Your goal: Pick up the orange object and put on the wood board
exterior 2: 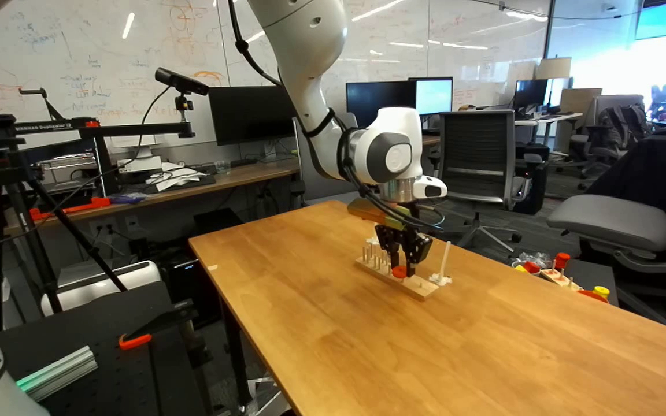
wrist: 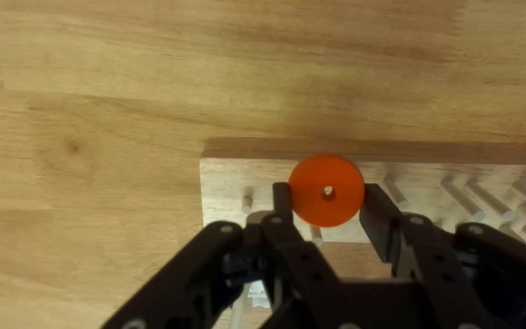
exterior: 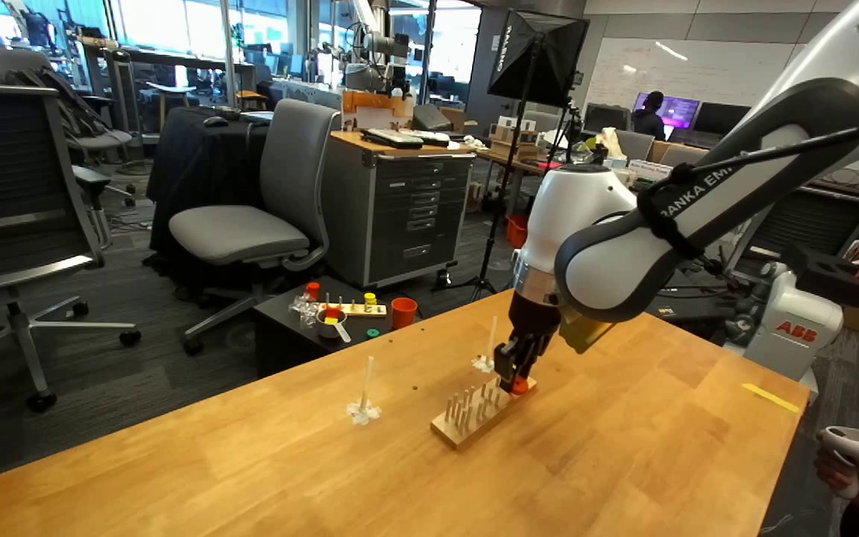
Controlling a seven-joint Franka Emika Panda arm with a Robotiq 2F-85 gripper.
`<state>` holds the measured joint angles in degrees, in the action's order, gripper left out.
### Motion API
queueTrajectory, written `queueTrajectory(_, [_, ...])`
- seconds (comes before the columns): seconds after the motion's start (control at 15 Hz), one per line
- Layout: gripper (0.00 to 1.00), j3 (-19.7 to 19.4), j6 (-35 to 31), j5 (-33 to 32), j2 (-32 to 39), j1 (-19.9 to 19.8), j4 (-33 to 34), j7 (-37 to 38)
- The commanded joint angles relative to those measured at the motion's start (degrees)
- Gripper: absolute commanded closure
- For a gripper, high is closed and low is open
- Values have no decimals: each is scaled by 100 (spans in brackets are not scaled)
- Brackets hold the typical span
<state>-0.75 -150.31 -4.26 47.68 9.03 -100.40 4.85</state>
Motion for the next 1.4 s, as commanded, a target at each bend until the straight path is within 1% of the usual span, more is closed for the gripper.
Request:
queueTrajectory(0.0, [82, -102, 65, -118, 206, 82, 331, 54])
queueTrajectory(0.67, [82, -78, 125, -96, 384, 31, 511, 22])
queueTrajectory(0.73, [32, -34, 139, -48, 363, -2, 478, 19])
queueTrajectory(0.8, [30, -6, 157, -24, 333, -18, 452, 11])
queueTrajectory(0.93, [17, 57, 167, -2, 192, -49, 331, -47])
queueTrajectory(1.0, [8, 59, 158, -13, 74, -44, 236, -55])
queueTrajectory(1.07, [2, 87, 178, 5, -11, -66, 178, -75])
queueTrajectory(1.2, [0, 105, 206, -7, -296, -66, -19, -100])
queueTrajectory(1.33, [0, 142, 546, 43, -671, -62, -260, -51])
